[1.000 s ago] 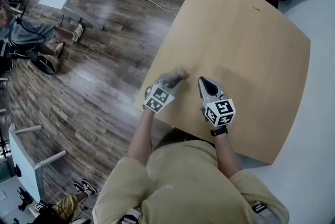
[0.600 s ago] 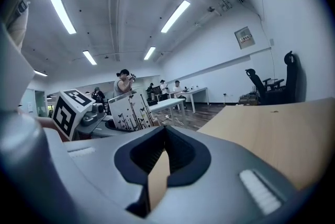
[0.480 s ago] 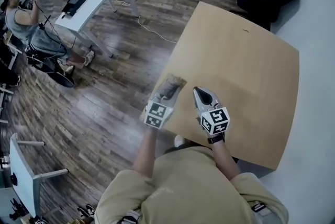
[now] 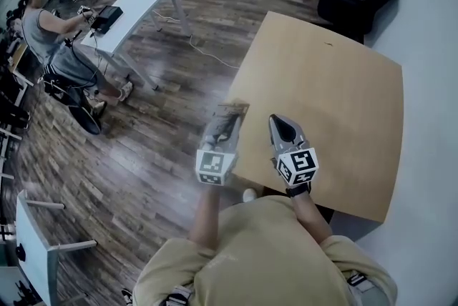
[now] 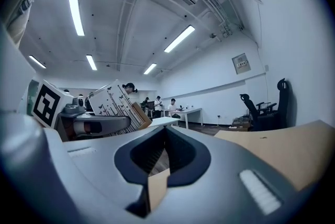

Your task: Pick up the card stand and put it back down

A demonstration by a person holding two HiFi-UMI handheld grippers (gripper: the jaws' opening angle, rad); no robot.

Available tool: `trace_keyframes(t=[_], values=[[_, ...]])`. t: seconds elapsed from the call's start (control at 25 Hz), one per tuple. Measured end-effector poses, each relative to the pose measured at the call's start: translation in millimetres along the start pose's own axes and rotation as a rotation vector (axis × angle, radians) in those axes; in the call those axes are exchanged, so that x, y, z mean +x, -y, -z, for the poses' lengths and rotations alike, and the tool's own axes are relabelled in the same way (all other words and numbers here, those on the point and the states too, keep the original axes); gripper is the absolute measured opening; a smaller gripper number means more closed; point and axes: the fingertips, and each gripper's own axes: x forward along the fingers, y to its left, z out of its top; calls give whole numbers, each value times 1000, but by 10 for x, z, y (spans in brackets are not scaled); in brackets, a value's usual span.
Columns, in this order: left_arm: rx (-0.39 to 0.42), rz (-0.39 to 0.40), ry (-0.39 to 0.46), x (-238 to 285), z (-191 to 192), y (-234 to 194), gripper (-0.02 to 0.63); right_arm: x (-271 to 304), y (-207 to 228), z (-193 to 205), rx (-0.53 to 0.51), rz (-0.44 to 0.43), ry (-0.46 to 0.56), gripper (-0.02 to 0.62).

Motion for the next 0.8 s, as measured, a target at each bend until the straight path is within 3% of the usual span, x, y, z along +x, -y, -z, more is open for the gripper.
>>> trace_keyframes(t=[0.32,0.8], values=[[-8,-7,107,-197,-261,250,55,-333,-27,-154,-27,46,36,5],[4,181,113,60,-374,1201,55,-1180,437,-193,-13,222,66,5]])
